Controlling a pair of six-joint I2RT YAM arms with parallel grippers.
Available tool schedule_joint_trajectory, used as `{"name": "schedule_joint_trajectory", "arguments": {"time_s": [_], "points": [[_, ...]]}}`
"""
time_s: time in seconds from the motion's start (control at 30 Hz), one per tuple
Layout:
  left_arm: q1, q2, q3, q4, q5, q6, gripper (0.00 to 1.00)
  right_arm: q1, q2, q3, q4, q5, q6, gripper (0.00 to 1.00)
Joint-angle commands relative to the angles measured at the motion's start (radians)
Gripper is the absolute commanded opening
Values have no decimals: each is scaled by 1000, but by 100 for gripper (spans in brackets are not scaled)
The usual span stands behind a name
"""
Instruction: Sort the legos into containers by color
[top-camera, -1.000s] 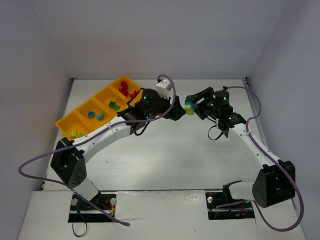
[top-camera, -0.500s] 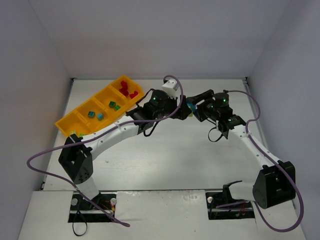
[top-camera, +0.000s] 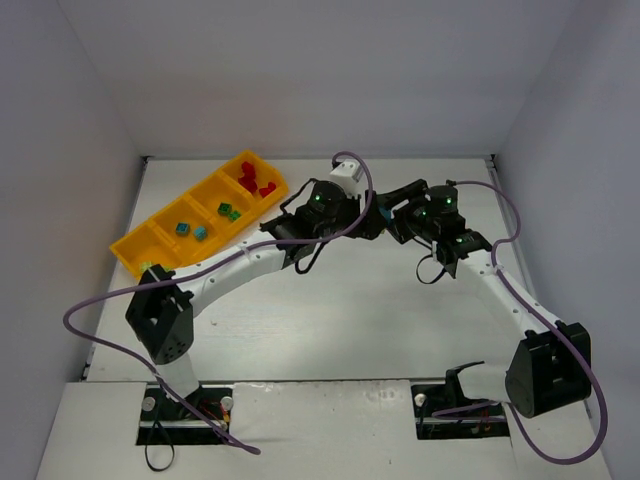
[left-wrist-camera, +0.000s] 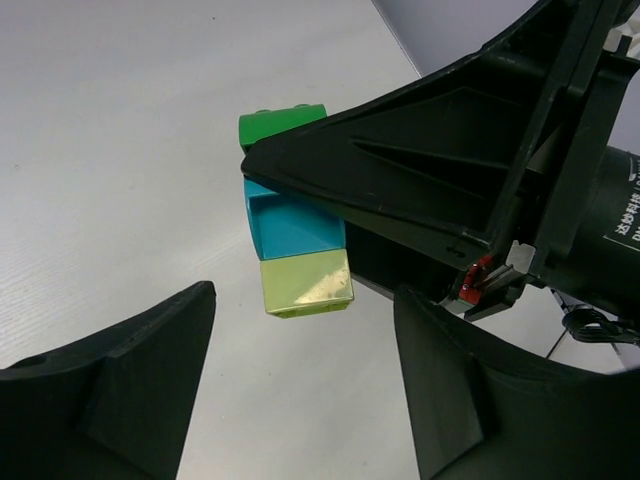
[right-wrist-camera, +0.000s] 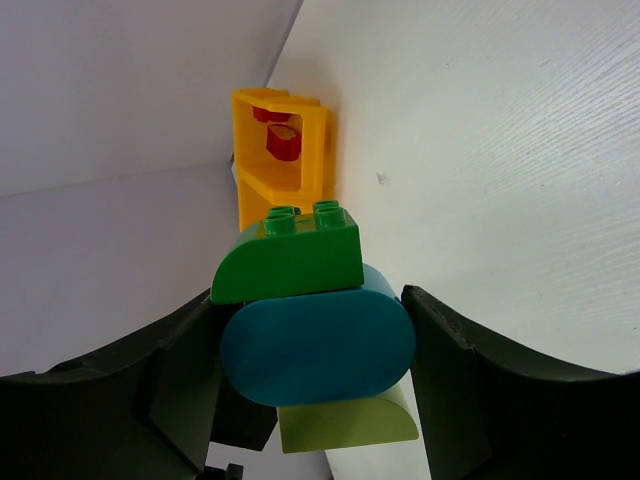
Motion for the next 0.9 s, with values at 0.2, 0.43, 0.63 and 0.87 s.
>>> {"name": "schedule_joint_trajectory", "arguments": {"time_s": [0.2, 0.43, 0.63, 0.87], "points": [[-14, 1, 72, 34, -9, -30, 48, 13, -33, 12, 86, 0, 20, 0], [-14, -10, 60, 44, -10, -35, 13, 16, -28, 11, 90, 5, 23, 0], [-14, -28, 29, 73, 7, -45, 0, 18, -36, -3, 95, 25, 31, 0], [-14, -69, -31, 90, 2, -56, 0, 15, -51, -21, 96, 65, 38, 0]]}}
